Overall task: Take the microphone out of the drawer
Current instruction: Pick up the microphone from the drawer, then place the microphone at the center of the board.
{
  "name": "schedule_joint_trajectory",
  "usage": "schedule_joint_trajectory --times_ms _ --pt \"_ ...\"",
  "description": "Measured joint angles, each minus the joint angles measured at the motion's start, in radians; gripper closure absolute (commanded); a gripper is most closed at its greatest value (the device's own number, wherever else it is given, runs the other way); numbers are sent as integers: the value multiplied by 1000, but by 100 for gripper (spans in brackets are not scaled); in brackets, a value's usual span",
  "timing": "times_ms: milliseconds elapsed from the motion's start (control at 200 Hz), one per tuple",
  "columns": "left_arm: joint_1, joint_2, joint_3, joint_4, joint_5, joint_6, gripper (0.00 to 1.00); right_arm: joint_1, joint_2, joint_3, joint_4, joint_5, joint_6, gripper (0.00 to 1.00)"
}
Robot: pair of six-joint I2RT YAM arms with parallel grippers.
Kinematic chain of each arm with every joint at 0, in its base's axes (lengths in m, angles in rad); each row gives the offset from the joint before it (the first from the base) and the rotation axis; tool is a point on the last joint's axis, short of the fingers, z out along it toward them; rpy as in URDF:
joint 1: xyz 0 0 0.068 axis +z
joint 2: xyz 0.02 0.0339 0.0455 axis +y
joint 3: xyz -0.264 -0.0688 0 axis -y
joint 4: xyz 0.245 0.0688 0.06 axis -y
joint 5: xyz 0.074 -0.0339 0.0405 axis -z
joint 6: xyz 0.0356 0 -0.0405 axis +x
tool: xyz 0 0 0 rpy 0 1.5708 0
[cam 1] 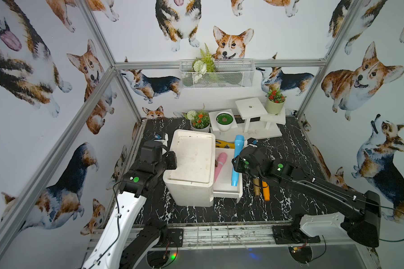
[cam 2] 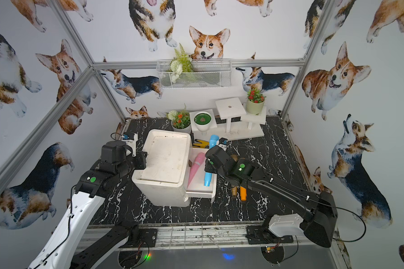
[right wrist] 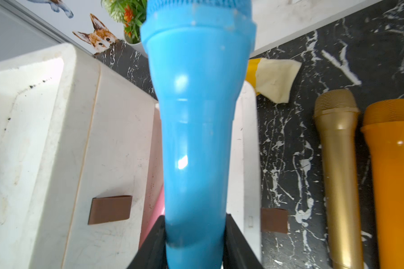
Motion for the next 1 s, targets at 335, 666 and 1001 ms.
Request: schedule_joint_trajectory --times_ms 335,666,1001 --pt "0 1 0 0 -1 0 100 -194 -320 -154 -64 2 -102 72" --pt "0 2 -2 2 0 0 100 -394 -469 -216 -197 -7 -259 72" --pt "0 0 -4 4 0 -1 100 -565 -375 -243 -317 -79 -402 71"
